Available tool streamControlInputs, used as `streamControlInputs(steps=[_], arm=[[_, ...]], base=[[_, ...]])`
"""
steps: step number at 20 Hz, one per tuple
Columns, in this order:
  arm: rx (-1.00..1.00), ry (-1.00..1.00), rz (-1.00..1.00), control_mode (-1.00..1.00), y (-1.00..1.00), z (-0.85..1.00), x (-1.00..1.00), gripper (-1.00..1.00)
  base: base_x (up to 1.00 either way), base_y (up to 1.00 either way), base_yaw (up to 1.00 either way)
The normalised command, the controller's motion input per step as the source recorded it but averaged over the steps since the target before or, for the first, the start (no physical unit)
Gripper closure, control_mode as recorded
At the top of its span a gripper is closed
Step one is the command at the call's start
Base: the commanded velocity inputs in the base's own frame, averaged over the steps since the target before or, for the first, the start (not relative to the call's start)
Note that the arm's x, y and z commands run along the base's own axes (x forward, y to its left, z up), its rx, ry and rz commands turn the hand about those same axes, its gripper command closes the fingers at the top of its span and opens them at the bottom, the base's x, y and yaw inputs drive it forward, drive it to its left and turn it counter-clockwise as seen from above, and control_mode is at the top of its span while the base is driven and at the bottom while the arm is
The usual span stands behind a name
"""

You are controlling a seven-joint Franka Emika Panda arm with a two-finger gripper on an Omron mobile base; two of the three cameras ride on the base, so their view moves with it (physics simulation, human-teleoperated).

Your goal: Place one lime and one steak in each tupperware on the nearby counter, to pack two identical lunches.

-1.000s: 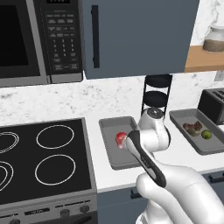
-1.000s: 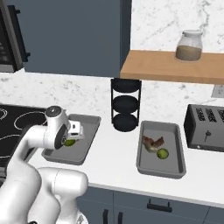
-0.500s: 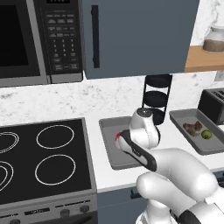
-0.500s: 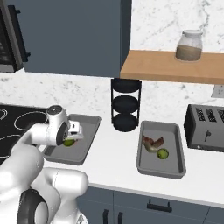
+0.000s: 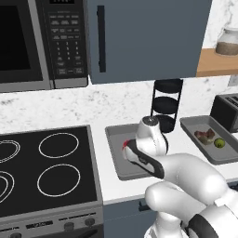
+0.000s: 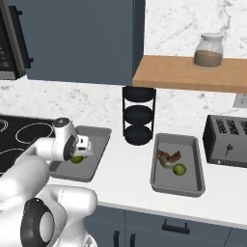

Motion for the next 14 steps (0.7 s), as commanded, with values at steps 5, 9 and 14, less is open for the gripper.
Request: streamControlInputs(steps=[5,9,14], arm=[[0.0,-0.07,-0.08,-1.0,-0.18,0.29,-0.06,-1.0],[0.0,-0.15,-0.05,-1.0,-0.09,0.17,-0.03,-1.0],[0.0,-0.28,0.0,-1.0,-0.23,0.71,-0.91,-1.0]], base=[[0.0,0.0,0.0],[0.0,0.0,0.0],[0.0,0.0,0.0]])
